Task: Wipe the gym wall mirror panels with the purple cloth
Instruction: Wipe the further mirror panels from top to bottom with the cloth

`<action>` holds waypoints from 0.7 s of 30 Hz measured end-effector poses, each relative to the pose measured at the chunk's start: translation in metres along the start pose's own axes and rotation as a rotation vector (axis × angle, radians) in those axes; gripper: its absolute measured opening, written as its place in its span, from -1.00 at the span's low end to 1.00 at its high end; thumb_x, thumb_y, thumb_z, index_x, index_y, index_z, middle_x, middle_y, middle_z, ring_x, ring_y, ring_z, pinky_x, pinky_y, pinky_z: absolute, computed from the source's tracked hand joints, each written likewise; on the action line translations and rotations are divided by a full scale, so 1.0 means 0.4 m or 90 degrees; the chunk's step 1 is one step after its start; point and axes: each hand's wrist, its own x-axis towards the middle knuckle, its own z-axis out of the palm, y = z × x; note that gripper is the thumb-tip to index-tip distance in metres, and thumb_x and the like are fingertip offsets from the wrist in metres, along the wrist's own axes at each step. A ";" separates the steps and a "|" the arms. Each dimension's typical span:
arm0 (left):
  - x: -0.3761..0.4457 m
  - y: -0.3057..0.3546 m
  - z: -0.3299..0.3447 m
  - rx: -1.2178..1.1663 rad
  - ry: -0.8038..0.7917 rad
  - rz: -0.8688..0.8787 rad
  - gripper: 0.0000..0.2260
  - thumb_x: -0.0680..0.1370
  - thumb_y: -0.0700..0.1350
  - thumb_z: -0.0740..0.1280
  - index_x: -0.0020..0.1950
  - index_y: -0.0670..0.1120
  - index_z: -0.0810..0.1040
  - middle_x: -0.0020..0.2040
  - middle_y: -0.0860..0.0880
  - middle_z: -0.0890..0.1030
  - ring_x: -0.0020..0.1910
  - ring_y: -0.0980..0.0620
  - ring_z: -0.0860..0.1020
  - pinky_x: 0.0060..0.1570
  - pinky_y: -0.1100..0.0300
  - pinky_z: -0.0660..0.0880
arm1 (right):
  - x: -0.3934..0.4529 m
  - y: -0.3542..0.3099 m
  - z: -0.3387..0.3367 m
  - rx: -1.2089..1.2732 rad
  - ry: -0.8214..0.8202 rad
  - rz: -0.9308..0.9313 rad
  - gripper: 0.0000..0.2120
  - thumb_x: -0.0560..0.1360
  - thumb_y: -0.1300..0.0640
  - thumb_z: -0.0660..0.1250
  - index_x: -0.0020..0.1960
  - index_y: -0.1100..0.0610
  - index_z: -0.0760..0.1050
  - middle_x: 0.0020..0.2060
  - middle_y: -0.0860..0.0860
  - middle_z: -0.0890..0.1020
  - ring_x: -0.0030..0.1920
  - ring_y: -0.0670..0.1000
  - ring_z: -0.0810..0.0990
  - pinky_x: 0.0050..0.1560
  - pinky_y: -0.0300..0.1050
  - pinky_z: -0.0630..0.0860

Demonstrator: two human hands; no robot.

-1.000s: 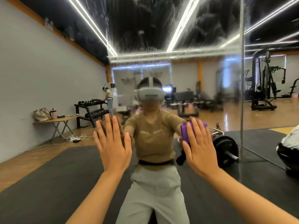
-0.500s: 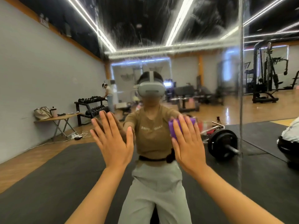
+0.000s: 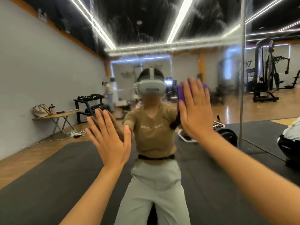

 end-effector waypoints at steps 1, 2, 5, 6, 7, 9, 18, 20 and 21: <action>0.000 0.001 0.000 0.002 0.001 -0.001 -0.29 0.63 0.18 0.07 0.66 -0.15 -0.06 0.66 -0.16 -0.07 0.62 -0.26 -0.14 0.55 -0.28 -0.17 | 0.066 0.004 -0.006 0.009 0.004 0.010 -0.45 0.69 0.02 -0.01 0.62 0.23 0.09 0.61 0.20 0.15 0.61 0.16 0.04 0.61 -0.01 -0.18; 0.000 0.001 -0.001 0.001 0.003 -0.001 -0.29 0.63 0.18 0.07 0.66 -0.14 -0.06 0.66 -0.15 -0.06 0.62 -0.26 -0.14 0.55 -0.28 -0.16 | 0.121 0.008 -0.011 0.016 0.008 0.017 -0.44 0.69 0.02 -0.02 0.63 0.23 0.08 0.61 0.19 0.13 0.62 0.16 0.03 0.60 -0.03 -0.21; 0.001 0.000 -0.001 0.001 0.010 0.001 -0.29 0.63 0.19 0.07 0.66 -0.15 -0.04 0.66 -0.15 -0.05 0.62 -0.24 -0.13 0.55 -0.27 -0.14 | 0.174 0.019 -0.017 0.011 0.022 0.011 -0.44 0.70 0.03 0.00 0.63 0.22 0.06 0.62 0.17 0.11 0.63 0.15 0.02 0.61 -0.03 -0.20; 0.000 -0.001 0.000 0.001 0.013 0.002 -0.29 0.63 0.19 0.08 0.66 -0.15 -0.04 0.66 -0.15 -0.05 0.62 -0.24 -0.13 0.55 -0.27 -0.14 | 0.158 0.025 -0.016 0.006 0.027 0.006 -0.45 0.70 0.04 0.01 0.63 0.21 0.06 0.62 0.17 0.11 0.62 0.15 0.03 0.62 0.01 -0.17; 0.000 -0.002 0.001 0.000 0.016 0.003 -0.29 0.63 0.19 0.08 0.66 -0.15 -0.03 0.66 -0.14 -0.05 0.62 -0.23 -0.13 0.55 -0.27 -0.14 | 0.128 0.030 -0.014 0.004 0.031 0.002 -0.45 0.70 0.04 0.02 0.63 0.20 0.06 0.62 0.17 0.12 0.62 0.15 0.04 0.62 0.05 -0.12; 0.000 -0.003 0.004 0.001 0.021 0.004 -0.30 0.63 0.19 0.08 0.66 -0.15 -0.03 0.66 -0.14 -0.05 0.62 -0.22 -0.13 0.55 -0.27 -0.14 | 0.042 0.042 -0.002 -0.003 0.046 -0.005 -0.45 0.69 0.06 0.04 0.64 0.16 0.03 0.61 0.17 0.14 0.62 0.16 0.06 0.61 0.12 -0.03; -0.003 -0.005 0.008 0.006 0.039 0.018 -0.29 0.63 0.17 0.09 0.65 -0.18 -0.01 0.66 -0.17 -0.03 0.62 -0.25 -0.12 0.55 -0.27 -0.14 | -0.391 0.130 0.000 -0.055 -0.002 -0.023 -0.45 0.72 0.01 -0.01 0.65 0.12 -0.02 0.64 0.09 0.02 0.63 0.14 0.02 0.61 0.14 -0.01; -0.004 -0.005 0.009 0.007 0.040 0.019 -0.30 0.63 0.17 0.09 0.65 -0.18 -0.01 0.65 -0.17 -0.03 0.62 -0.25 -0.12 0.55 -0.28 -0.14 | -0.413 0.135 -0.004 -0.051 -0.006 -0.020 -0.45 0.72 0.00 -0.02 0.66 0.10 -0.04 0.65 0.05 -0.01 0.63 0.11 0.00 0.62 0.11 -0.02; -0.003 -0.004 0.010 0.006 0.041 0.018 -0.30 0.63 0.17 0.09 0.65 -0.18 -0.01 0.65 -0.17 -0.03 0.62 -0.25 -0.12 0.55 -0.28 -0.14 | -0.412 0.137 -0.004 -0.049 -0.006 -0.017 -0.45 0.72 0.01 -0.02 0.66 0.10 -0.05 0.65 0.04 -0.01 0.63 0.10 0.00 0.62 0.11 -0.02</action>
